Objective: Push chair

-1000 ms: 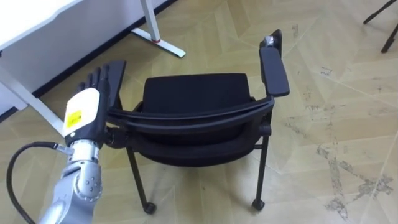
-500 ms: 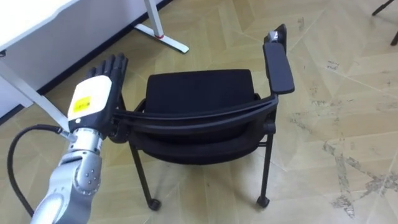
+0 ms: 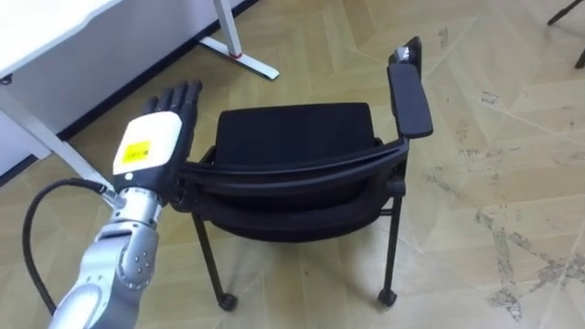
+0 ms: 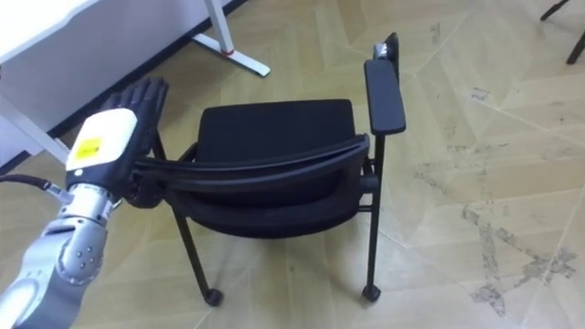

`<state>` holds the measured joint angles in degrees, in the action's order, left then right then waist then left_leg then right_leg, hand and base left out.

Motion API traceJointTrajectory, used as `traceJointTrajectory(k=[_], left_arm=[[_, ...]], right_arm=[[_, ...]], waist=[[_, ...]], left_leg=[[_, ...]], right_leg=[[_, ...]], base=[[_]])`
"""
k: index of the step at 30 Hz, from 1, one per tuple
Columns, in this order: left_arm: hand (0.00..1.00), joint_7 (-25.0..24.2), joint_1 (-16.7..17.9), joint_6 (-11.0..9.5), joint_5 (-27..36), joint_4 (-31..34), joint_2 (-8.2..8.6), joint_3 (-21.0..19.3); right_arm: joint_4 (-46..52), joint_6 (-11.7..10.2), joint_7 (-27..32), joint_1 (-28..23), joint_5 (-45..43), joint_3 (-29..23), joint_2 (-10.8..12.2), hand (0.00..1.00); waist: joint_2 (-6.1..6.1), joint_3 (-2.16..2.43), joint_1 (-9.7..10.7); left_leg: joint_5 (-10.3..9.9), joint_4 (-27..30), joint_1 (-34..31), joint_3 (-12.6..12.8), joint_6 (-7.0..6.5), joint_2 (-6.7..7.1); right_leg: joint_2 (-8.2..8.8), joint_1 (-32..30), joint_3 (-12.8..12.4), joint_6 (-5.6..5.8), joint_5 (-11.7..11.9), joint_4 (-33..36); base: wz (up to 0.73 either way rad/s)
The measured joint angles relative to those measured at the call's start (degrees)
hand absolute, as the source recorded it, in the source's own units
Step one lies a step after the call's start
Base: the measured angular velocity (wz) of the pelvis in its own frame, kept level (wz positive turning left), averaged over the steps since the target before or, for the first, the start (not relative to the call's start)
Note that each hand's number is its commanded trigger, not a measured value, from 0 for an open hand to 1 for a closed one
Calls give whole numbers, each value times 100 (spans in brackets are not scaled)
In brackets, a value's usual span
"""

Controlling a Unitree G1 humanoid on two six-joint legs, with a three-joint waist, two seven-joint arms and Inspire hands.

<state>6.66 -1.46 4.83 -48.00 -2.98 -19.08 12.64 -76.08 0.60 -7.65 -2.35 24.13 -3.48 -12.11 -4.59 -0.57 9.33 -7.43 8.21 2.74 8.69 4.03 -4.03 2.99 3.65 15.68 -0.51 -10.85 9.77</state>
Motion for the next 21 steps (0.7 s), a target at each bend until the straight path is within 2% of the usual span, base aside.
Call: traceJointTrajectory(k=[5, 10, 13, 14, 16, 21], left_arm=[[0, -326, 0, -18, 5, 0, 0, 373], [0, -507, -48, -39, 87, -198, -10, 395], [0, -449, -125, -111, 184, -564, -12, 382], [0, -421, -171, -167, 254, -691, -11, 367], [0, -338, -281, -289, 258, -1041, 1, 363], [0, -170, -541, -421, 239, -1710, 78, 361]], right_arm=[[3, -21, 57, 0, -117, 70, 3, 0], [18, -52, 69, -3, -76, 58, -9, 0], [43, -52, 118, -5, -67, 35, -12, 0], [48, -52, 142, -4, -71, -1, -13, 0], [75, -52, 153, 10, -132, -19, -25, 0], [87, -50, 119, 21, -428, -35, -23, 0]], waist=[[45, -30, 67], [49, -33, 159], [38, -25, 164], [71, -46, 155], [32, -18, 153], [26, -7, 163]], left_leg=[[0, 0, 94, 66, 0, -3], [0, 0, 114, 57, 0, -3], [-14, 0, 141, 57, -23, -11], [-17, -5, 164, 59, -26, -11], [-50, -10, 206, 64, -59, -24], [-58, -16, 340, 76, -57, -28]], right_leg=[[-12, 25, -149, 0, 0, -9], [-16, 15, -214, -2, 2, -12], [-26, 26, -254, -4, 3, 5], [-27, 46, -267, -5, 4, 9], [-43, 86, -296, -5, 5, 11], [-63, 167, -400, -6, 5, 7]], base=[[-14], [-9], [-7], [-6], [-6], [-5]])
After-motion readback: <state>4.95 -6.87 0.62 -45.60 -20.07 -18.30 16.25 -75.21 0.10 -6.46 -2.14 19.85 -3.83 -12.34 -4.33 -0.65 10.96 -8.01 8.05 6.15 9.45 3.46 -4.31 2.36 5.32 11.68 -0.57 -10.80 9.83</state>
